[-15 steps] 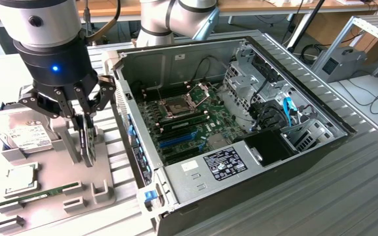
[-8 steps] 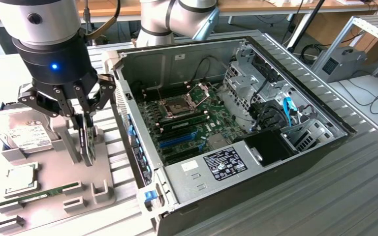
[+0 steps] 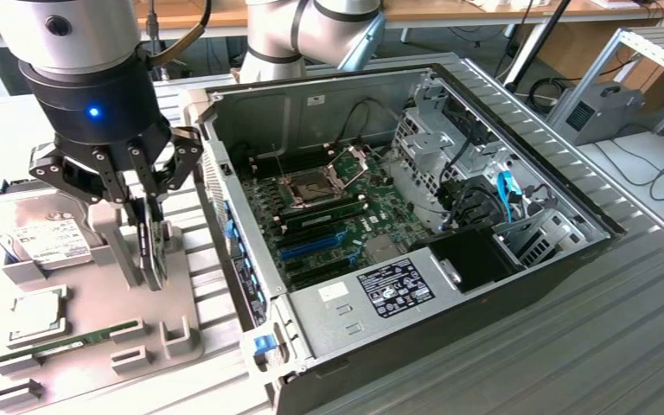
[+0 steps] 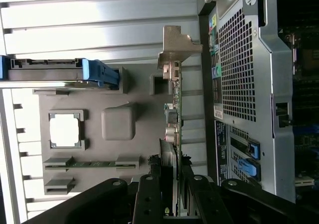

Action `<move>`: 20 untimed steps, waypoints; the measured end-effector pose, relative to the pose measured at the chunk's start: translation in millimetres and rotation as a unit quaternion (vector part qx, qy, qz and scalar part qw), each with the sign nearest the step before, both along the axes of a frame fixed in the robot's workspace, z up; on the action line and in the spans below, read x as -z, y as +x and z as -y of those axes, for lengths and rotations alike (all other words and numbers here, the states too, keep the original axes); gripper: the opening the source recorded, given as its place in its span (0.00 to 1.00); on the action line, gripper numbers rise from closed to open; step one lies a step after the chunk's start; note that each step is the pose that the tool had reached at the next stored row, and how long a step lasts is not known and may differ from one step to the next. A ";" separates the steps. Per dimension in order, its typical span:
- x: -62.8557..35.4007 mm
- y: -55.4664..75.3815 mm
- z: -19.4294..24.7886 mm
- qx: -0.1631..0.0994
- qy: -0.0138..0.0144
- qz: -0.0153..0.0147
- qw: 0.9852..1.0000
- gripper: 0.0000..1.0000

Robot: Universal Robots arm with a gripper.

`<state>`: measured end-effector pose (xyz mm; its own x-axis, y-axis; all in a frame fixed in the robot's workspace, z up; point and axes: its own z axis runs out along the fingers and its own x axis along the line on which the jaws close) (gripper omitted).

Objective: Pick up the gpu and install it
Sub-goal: 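Pick up the gpu and move the gpu toward the slot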

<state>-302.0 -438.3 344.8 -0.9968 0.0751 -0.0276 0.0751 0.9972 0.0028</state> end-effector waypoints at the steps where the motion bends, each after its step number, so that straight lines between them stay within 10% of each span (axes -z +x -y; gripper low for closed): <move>1: -0.4 0.0 0.0 0.000 0.000 0.000 1.000 0.26; 20: -8.8 0.0 -0.2 0.000 0.000 0.000 1.000 0.26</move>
